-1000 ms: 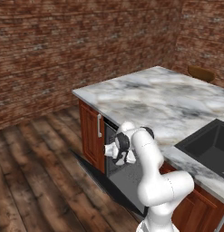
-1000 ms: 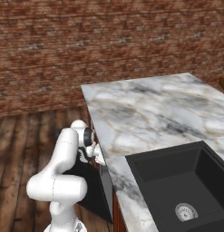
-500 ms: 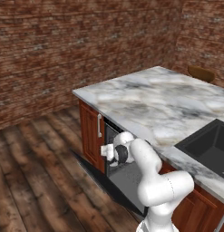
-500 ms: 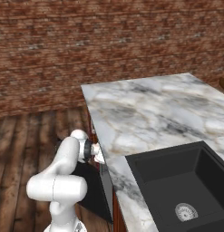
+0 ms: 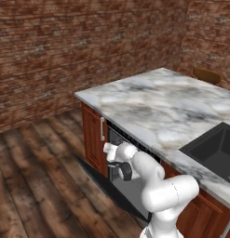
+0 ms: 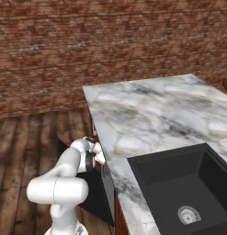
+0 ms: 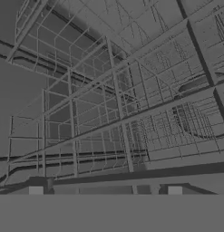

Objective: Open the dishwasher door and pull out the top rack.

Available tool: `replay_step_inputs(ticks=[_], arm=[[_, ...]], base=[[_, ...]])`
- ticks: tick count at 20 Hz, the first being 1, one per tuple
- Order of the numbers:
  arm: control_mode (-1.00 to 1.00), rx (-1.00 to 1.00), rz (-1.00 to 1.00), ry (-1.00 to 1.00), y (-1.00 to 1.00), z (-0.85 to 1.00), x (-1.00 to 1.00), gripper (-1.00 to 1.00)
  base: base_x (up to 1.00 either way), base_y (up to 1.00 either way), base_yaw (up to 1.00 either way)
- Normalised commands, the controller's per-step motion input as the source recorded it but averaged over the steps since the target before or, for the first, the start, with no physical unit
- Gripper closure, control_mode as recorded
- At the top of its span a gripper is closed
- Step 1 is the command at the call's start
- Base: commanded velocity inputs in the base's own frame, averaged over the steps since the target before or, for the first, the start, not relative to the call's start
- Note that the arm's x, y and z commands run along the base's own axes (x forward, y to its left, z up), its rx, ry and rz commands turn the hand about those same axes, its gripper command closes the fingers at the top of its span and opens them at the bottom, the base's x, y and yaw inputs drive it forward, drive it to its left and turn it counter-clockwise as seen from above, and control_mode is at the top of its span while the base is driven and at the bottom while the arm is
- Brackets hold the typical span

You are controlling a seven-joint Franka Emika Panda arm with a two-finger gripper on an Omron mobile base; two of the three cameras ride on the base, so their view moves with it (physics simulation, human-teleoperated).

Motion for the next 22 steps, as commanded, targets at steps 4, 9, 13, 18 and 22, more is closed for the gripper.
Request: replay_step_inputs(ticks=[4,9,13,18,22], arm=[[-1.00,0.54,-0.03,0.04,0.00,-0.50,-0.69,-1.00],[-1.00,0.59,0.00,0.03,0.00,-0.51,-0.92,-1.00],[-1.00,0.57,0.00,0.00,0.03,-0.56,-1.00,-1.00],[-1.00,0.55,0.00,0.00,0.20,-0.53,-1.00,-1.00],[-1.00,0.50,0.00,0.00,0.27,-0.46,-1.00,-1.00]], base=[[0.00,0.00,0.00],[0.00,0.00,0.00],[0.00,0.00,0.00],[0.00,0.00,0.00],[0.00,0.00,0.00]])
